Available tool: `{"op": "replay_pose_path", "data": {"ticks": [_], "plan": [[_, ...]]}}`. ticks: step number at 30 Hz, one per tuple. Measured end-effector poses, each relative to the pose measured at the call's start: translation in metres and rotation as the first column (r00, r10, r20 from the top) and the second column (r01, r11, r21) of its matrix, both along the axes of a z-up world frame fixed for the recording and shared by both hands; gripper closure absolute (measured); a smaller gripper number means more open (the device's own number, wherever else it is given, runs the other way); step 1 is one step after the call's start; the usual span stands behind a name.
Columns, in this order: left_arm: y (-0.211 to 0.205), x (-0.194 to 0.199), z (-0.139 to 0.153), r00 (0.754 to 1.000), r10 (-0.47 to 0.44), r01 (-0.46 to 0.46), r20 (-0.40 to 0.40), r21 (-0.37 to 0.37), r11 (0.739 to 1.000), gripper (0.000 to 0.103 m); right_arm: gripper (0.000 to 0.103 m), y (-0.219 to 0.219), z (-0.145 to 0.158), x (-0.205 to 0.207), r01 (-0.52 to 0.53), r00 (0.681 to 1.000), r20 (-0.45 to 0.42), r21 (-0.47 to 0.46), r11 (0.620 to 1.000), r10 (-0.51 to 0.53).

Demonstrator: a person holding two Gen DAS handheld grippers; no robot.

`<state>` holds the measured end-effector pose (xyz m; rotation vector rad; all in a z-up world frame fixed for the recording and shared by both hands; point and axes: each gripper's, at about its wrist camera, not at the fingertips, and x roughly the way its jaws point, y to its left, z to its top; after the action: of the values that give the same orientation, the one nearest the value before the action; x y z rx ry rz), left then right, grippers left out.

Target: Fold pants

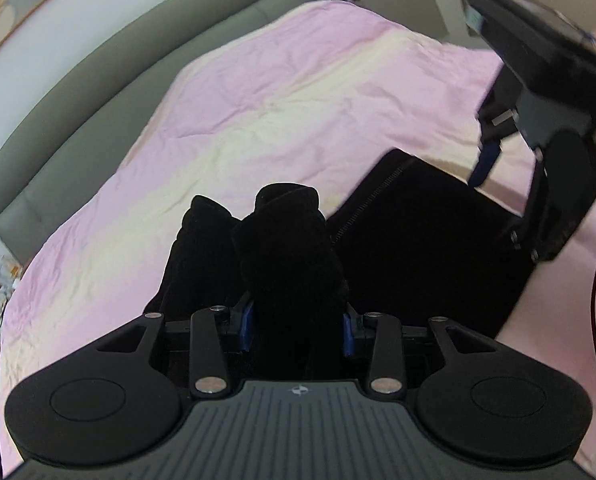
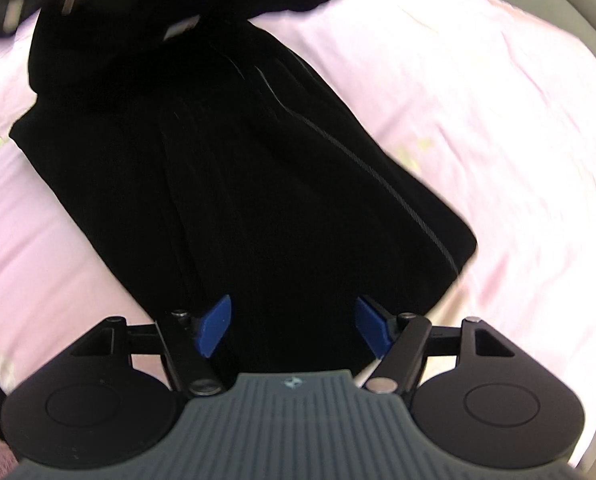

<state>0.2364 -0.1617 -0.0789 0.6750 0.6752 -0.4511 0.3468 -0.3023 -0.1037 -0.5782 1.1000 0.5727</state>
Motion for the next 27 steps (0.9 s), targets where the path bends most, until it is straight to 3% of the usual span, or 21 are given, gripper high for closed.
{"op": "replay_pose_path", "data": {"ticks": [3,5,7,10,14,19,20,24,27], "plan": [[-0.023,-0.011,-0.035,0.998,-0.046,0.050,-0.036,0.099,0.994,0.056,0.037,-0.017,-0.002,-0.004,0.046,0.999,-0.022,0.030,0.998,-0.046],[-0.028,-0.017,-0.048,0.998,-0.062,0.065,-0.028,0.115,0.991,0.052,0.037,-0.025,-0.001,-0.007,0.074,0.997,-0.038,0.054,0.996,-0.072],[-0.023,-0.019,-0.047,0.996,-0.066,0.069,-0.064,0.058,0.996,0.043,0.037,-0.025,0.002,-0.026,0.099,0.994,-0.051,0.086,0.991,-0.095],[-0.004,-0.015,-0.032,0.975,-0.090,0.070,-0.204,-0.102,0.992,0.033,0.037,-0.027,0.016,-0.035,0.129,0.991,-0.050,0.157,0.979,-0.122],[0.025,-0.023,-0.017,0.964,-0.096,0.061,-0.249,-0.148,0.987,0.032,0.038,-0.017,0.046,-0.038,0.148,0.989,-0.020,0.273,0.951,-0.148],[0.073,-0.021,-0.019,0.974,-0.015,0.008,-0.225,-0.033,0.999,0.030,0.038,0.000,0.063,-0.026,0.189,0.982,-0.053,0.417,0.889,-0.184],[0.084,-0.018,-0.022,0.973,0.007,-0.009,-0.231,-0.008,1.000,0.029,0.038,0.003,0.052,-0.011,0.186,0.982,-0.049,0.437,0.880,-0.183],[0.121,-0.013,-0.037,0.968,0.058,-0.040,-0.243,0.078,0.996,0.028,0.038,0.031,0.054,0.002,0.175,0.983,-0.025,0.448,0.876,-0.184],[0.141,-0.008,-0.051,0.948,0.072,-0.047,-0.310,0.090,0.995,0.024,0.038,0.047,0.043,0.023,0.219,0.974,-0.050,0.459,0.861,-0.221]]}}
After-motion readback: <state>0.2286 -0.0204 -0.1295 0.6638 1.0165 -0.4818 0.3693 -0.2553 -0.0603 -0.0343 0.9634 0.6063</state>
